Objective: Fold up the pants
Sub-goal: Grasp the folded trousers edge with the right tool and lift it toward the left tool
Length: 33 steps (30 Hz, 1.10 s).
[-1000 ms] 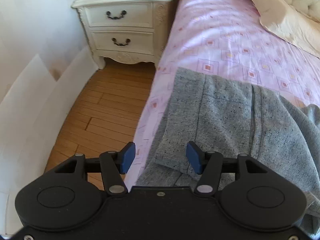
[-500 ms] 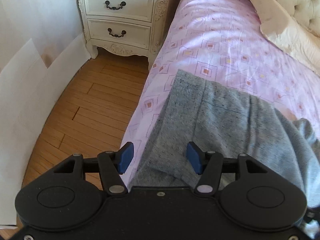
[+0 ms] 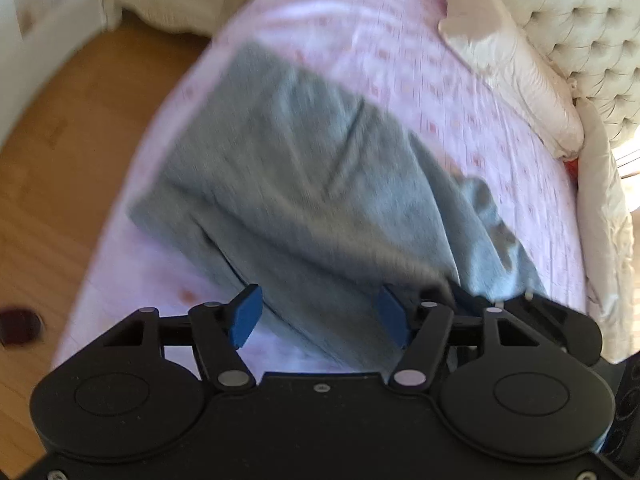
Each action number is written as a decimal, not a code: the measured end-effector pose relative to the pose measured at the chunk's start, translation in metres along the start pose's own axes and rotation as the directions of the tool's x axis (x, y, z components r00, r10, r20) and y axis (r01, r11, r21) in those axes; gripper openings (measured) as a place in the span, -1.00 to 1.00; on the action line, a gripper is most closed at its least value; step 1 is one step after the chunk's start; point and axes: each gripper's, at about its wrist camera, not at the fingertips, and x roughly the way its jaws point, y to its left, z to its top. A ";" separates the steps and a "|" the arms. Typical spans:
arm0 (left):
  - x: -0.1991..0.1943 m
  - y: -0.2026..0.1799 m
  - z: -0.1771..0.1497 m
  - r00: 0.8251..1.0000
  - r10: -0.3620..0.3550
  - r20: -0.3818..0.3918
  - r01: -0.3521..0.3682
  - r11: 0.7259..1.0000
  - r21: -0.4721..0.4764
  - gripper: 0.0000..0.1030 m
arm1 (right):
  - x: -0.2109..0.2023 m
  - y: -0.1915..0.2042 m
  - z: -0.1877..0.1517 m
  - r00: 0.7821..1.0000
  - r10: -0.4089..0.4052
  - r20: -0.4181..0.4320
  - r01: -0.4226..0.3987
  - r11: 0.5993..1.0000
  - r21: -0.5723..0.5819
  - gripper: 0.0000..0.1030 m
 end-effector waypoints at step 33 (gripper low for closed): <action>-0.029 -0.002 -0.008 0.865 0.266 0.426 -0.308 0.951 0.031 0.30 | 0.016 0.010 -0.004 0.992 0.117 -0.053 -0.112 0.990 0.090 -0.88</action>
